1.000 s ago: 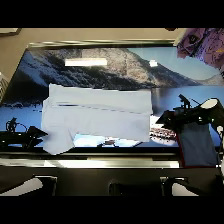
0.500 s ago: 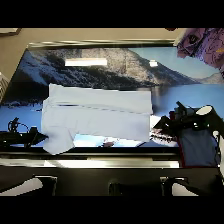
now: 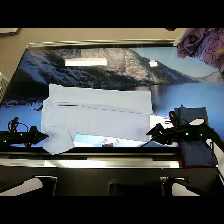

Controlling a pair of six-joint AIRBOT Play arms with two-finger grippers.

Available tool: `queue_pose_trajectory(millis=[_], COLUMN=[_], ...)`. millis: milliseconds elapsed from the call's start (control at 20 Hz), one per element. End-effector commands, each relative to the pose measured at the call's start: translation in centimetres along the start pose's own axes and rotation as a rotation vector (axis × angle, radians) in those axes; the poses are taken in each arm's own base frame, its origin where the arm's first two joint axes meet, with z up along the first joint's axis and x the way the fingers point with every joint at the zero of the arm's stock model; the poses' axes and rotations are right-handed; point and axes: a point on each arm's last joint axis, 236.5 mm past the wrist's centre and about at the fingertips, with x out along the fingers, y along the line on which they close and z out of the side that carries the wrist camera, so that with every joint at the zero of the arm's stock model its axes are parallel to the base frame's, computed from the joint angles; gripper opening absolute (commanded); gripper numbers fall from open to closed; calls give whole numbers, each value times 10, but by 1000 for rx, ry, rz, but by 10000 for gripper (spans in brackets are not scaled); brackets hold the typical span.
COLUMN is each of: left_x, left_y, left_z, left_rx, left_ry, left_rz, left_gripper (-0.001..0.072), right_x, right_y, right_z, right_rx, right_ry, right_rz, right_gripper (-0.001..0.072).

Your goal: Fold the clothes and pants, and hang the long-sleeved shirts on hangers.

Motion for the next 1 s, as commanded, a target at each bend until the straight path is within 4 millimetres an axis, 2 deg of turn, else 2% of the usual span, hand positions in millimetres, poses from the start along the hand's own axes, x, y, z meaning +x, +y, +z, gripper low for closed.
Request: queue_pose_trajectory(millis=[0, 100, 300, 350, 400, 450, 550, 750, 850, 950], left_x=[0, 0, 0, 0, 0, 0, 0, 0, 0, 0], left_y=[0, 0, 0, 0, 0, 0, 0, 0, 0, 0], left_z=[0, 1, 1, 1, 1, 1, 1, 1, 1, 1], left_rx=[1, 1, 1, 1, 1, 1, 1, 1, 1, 2], left_ry=[-2, -2, -2, -2, -2, -2, -4, -4, -4, -4], left_rz=[-1, -1, -1, -1, -1, -1, 0, 0, 0, 1], left_gripper=[19, 19, 19, 19, 19, 19, 19, 19, 19, 19], right_x=[9, 9, 9, 9, 9, 9, 9, 9, 9, 11], right_y=[7, 10, 10, 10, 10, 10, 11, 13, 13, 10], right_z=[-1, 1, -7, -7, -7, -7, -7, -12, -14, -15], right_rx=[19, 30, 31, 33, 35, 35, 37, 46, 48, 56], right_ry=[-19, -30, 5, 2, 3, 4, 4, 27, 35, 30], right_rz=[63, 82, 79, 80, 81, 81, 84, 91, 91, 88], right_gripper=[477, 476, 475, 455, 367, 315, 309, 332, 443, 441])
